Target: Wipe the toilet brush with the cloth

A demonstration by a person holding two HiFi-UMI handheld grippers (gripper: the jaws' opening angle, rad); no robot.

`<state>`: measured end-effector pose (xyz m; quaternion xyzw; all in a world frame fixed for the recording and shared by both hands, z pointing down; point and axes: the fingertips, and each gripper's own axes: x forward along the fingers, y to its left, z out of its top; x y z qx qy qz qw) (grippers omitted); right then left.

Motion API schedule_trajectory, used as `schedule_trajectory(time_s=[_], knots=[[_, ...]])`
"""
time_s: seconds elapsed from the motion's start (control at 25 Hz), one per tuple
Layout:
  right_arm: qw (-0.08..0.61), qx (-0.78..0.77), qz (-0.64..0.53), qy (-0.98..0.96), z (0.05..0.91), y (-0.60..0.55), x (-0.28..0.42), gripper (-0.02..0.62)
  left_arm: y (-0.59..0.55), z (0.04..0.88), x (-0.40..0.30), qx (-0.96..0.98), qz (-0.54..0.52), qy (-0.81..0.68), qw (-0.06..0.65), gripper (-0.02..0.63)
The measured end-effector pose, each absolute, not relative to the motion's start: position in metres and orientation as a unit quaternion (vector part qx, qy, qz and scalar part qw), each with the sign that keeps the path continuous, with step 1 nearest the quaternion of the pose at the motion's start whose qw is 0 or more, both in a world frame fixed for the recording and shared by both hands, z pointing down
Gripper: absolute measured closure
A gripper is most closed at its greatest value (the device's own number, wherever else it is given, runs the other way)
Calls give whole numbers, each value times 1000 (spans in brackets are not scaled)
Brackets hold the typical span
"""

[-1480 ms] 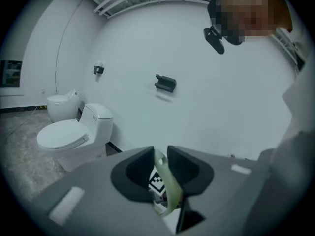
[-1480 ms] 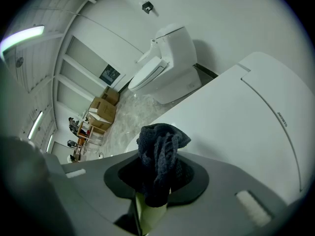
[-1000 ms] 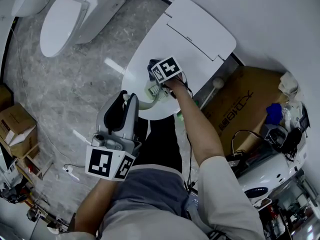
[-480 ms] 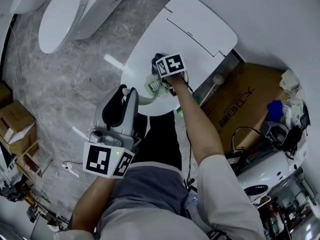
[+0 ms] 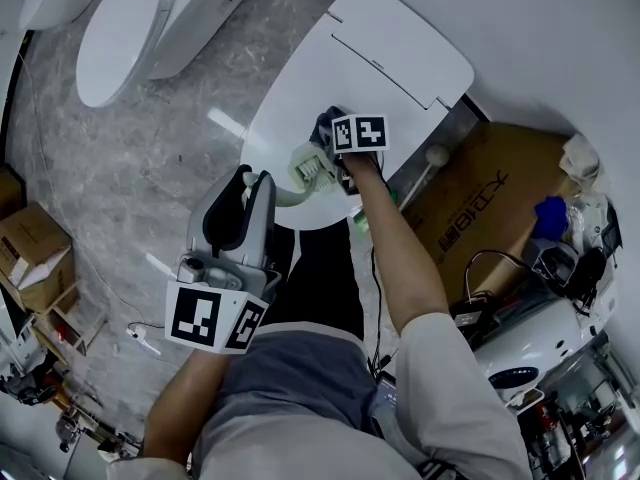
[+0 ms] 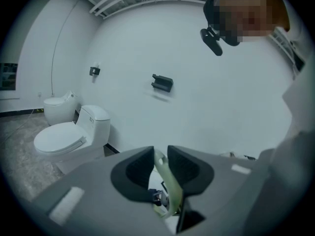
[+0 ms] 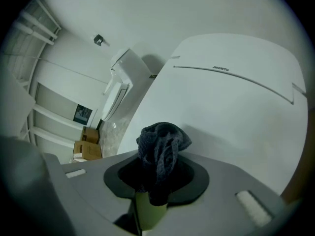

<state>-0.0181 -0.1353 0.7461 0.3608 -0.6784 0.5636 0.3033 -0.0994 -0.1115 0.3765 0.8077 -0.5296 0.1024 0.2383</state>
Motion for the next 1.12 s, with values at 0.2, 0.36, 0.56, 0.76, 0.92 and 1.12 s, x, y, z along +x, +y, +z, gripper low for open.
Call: schedule_trajectory(time_s=[0.2, 0.36, 0.56, 0.76, 0.92, 1.12], knots=[[267, 384, 589, -659, 747, -133, -11, 485, -111, 376, -99, 808, 103, -531, 235, 606], [245, 401, 603, -645, 750, -129, -7, 485, -111, 377, -99, 807, 105, -531, 234, 606], [221, 418, 620, -627, 753, -124, 0, 485, -112, 376, -97, 809, 105, -531, 230, 606], [190, 427, 638, -612, 754, -119, 5, 485, -112, 376, -96, 809, 103, -532, 230, 606], [173, 434, 647, -602, 754, -114, 10, 485, -113, 376, -95, 808, 102, -532, 230, 606], [162, 443, 652, -593, 754, -108, 13, 485, -113, 376, -96, 808, 99, -533, 229, 606]])
